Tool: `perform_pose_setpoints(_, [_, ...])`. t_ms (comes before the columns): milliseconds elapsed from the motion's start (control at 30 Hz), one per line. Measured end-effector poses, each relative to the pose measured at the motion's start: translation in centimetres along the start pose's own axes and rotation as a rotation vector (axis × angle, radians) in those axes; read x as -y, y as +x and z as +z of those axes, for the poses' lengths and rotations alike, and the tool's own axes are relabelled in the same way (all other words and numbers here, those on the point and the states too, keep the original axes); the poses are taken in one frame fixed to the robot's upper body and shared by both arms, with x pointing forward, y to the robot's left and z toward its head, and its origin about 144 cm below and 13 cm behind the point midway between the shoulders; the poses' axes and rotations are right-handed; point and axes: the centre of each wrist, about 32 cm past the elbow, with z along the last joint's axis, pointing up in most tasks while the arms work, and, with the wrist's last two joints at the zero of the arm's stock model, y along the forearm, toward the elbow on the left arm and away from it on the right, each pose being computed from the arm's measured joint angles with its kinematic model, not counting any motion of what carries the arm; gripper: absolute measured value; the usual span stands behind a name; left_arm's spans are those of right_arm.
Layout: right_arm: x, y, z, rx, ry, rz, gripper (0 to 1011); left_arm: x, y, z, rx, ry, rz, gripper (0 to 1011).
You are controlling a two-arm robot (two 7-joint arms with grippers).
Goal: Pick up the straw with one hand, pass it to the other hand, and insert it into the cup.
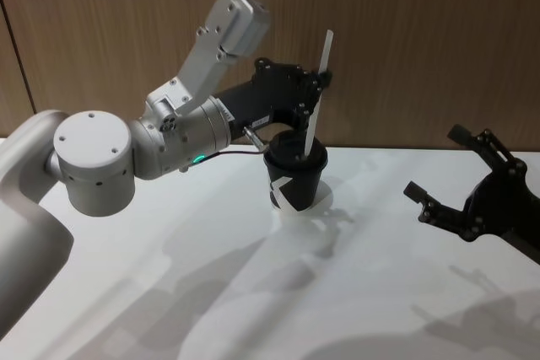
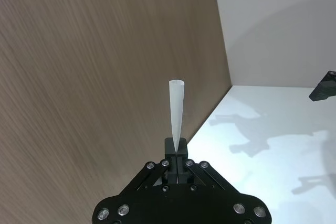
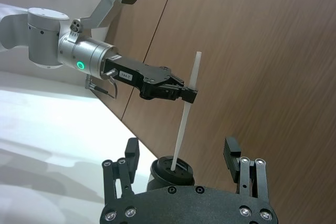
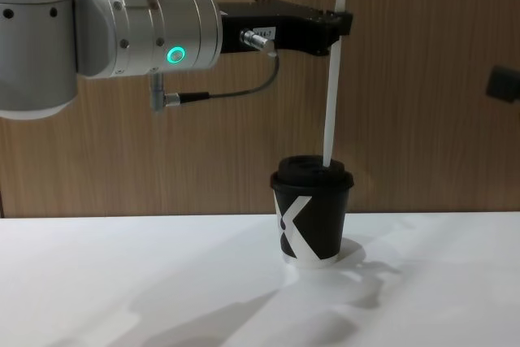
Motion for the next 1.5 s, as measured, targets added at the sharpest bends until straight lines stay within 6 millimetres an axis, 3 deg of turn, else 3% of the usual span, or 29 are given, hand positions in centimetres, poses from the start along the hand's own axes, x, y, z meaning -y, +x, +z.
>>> perform_pose_setpoints(1500, [0.00, 0.00, 0.00, 0.000, 0.000, 0.000, 1001, 0.15, 0.34, -0.75, -0.032, 0.026, -0.001, 5])
